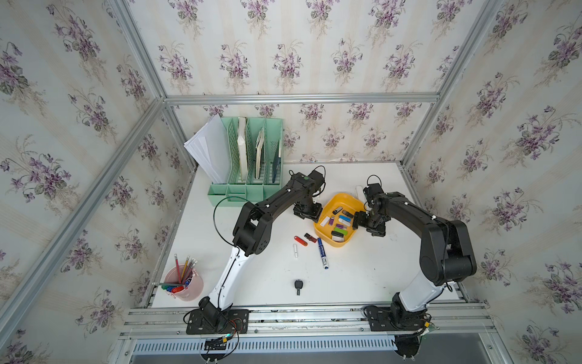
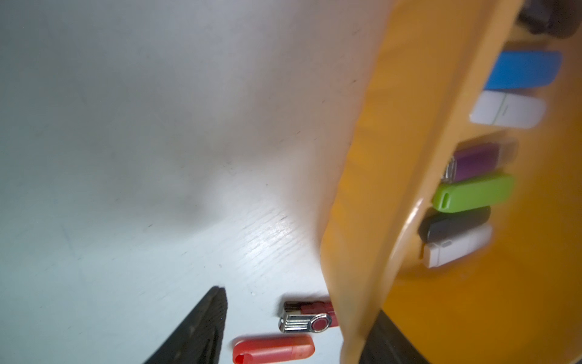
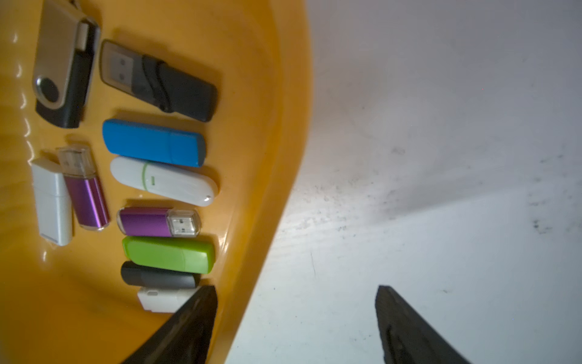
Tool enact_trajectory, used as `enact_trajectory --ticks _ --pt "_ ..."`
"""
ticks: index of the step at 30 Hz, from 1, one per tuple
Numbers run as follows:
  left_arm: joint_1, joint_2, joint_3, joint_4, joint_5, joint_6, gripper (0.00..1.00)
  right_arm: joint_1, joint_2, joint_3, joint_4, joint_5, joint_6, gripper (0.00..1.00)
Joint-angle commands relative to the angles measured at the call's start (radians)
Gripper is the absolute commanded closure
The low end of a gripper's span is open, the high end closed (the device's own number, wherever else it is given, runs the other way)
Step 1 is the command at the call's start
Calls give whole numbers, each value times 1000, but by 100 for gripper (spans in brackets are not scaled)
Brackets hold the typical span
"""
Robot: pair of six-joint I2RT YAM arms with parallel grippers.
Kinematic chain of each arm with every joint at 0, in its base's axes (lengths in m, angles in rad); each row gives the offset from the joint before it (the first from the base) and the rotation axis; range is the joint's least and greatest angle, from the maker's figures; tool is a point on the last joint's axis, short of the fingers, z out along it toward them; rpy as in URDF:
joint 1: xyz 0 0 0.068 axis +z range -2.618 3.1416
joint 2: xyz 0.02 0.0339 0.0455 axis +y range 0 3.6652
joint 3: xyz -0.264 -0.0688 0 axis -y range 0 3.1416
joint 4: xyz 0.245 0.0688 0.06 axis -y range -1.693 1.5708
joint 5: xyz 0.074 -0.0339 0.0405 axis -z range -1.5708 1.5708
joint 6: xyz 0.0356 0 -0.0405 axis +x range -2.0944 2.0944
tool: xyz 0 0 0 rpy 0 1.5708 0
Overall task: Put the usb flash drive into the storage box
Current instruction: Adjust the storage box at the center of the board.
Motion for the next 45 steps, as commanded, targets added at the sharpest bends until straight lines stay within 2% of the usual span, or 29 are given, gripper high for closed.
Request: enact_trajectory --ticks 1,7,12,16,20,25,36,45 --pt "3 2 12 -36 -16 14 35 19 -57 -60 -29 19 33 17" --pt "2 -12 22 -40 3 12 35 32 -173 -95 -66 38 60 17" --pt "10 -98 -37 -51 -28 -5 32 34 -223 42 -149 75 50 17" --pt "25 -216 -210 -28 -53 -34 31 72 -226 158 -193 68 34 18" --pt "36 -329 -430 46 -42 -70 31 140 -213 184 -164 18 36 18" --pt "34 -341 -516 104 -22 -93 32 168 -208 153 -136 -9 51 18" --pt "-19 -171 -257 43 27 -77 32 167 -282 107 -161 14 52 18" --pt "-39 -31 -23 -1 74 -84 32 169 -276 111 -155 3 52 18"
